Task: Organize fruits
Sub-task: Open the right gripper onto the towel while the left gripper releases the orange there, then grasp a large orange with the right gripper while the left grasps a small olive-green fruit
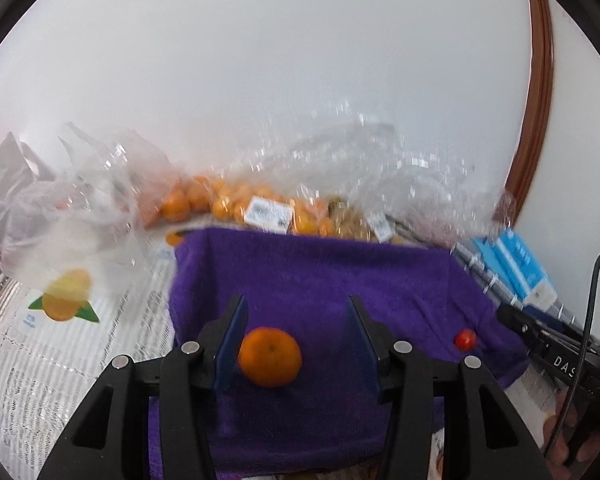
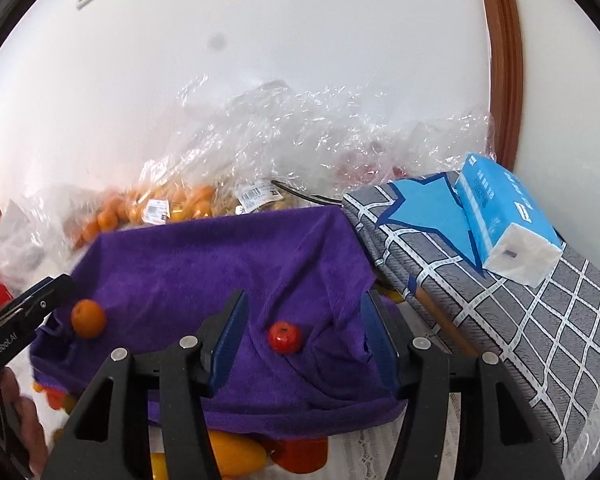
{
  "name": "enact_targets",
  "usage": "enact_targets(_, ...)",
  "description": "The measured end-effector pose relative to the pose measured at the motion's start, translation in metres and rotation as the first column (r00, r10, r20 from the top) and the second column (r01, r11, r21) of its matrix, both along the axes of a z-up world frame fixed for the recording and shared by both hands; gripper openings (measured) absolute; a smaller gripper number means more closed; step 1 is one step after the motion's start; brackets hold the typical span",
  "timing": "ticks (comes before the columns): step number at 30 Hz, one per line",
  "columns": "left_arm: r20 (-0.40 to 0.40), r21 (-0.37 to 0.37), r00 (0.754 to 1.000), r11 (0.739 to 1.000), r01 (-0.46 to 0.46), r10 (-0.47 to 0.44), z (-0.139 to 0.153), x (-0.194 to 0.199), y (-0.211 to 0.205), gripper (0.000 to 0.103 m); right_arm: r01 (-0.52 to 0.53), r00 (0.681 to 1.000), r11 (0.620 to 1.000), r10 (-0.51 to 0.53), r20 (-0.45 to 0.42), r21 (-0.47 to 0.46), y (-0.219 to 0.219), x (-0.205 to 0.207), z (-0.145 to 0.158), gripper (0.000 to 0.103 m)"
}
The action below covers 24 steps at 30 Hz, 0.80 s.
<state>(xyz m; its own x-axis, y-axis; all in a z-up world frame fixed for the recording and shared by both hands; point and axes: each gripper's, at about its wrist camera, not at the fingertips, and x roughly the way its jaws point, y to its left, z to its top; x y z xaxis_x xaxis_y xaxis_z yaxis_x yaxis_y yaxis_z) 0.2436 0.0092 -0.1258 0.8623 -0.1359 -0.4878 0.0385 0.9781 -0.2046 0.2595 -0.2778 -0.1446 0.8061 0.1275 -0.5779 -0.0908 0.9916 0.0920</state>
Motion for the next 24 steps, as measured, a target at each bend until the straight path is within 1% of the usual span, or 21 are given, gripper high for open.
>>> enact_targets(2,0.007,-0.047,1.0,0.999,0.018,-0.017,0.003,-0.002,0.005,0.048,0.003,1.0,1.0,-0.003,-0.019,0.0,0.0,-0.002,0.008,0.057)
enact_targets(3,0.005,-0.056,1.0,0.998,0.022,-0.021,0.004,-0.003,0.006,0.048,-0.004,1.0,1.0,0.005,-0.019,0.008,0.0,-0.007,0.013,0.057)
enact_targets(6,-0.011,-0.049,0.999,0.998,0.031,-0.031,0.005,-0.002,0.007,0.048,-0.037,0.999,0.999,0.037,-0.037,0.015,0.0,-0.024,0.021,0.057)
enact_targets(8,-0.02,-0.052,0.999,0.998,0.034,-0.035,0.006,-0.002,0.008,0.048,-0.051,0.997,0.999,0.051,-0.051,0.004,0.002,-0.037,0.021,0.057)
enact_targets(11,-0.029,-0.083,0.999,0.996,0.031,-0.034,0.007,-0.003,0.012,0.048,-0.062,0.994,0.998,0.062,-0.088,-0.006,0.003,-0.057,0.013,0.057)
enact_targets(13,-0.024,-0.086,0.999,0.996,0.032,-0.034,0.008,-0.006,0.013,0.048,-0.065,0.991,0.998,0.064,-0.118,-0.007,0.003,-0.071,0.003,0.057)
enact_targets(15,-0.026,-0.093,0.999,0.995,0.043,-0.045,0.01,-0.007,0.013,0.048,-0.069,0.988,0.998,0.068,-0.14,-0.003,0.003,-0.081,-0.005,0.054)
enact_targets(16,-0.029,-0.104,0.998,0.993,0.051,-0.055,0.01,-0.007,0.013,0.048,-0.08,0.985,0.997,0.078,-0.152,-0.007,0.005,-0.088,-0.01,0.051)
enact_targets(19,-0.028,-0.131,0.997,0.989,0.07,-0.075,0.016,-0.013,0.014,0.048,-0.101,0.984,0.995,0.099,-0.148,-0.009,0.009,-0.103,-0.017,0.05)
enact_targets(21,-0.055,-0.132,0.996,0.989,0.063,-0.07,0.022,-0.017,0.013,0.048,-0.123,0.981,0.992,0.121,-0.153,-0.003,0.012,-0.107,-0.021,0.05)
enact_targets(22,-0.09,-0.123,0.993,0.99,0.063,-0.074,0.024,-0.022,0.013,0.048,-0.134,0.978,0.991,0.133,-0.163,0.003,0.014,-0.108,-0.023,0.05)
enact_targets(24,-0.098,-0.113,0.991,0.99,0.085,-0.096,0.025,-0.034,0.013,0.05,-0.154,0.972,0.988,0.155,-0.177,0.021,0.018,-0.107,-0.027,0.05)
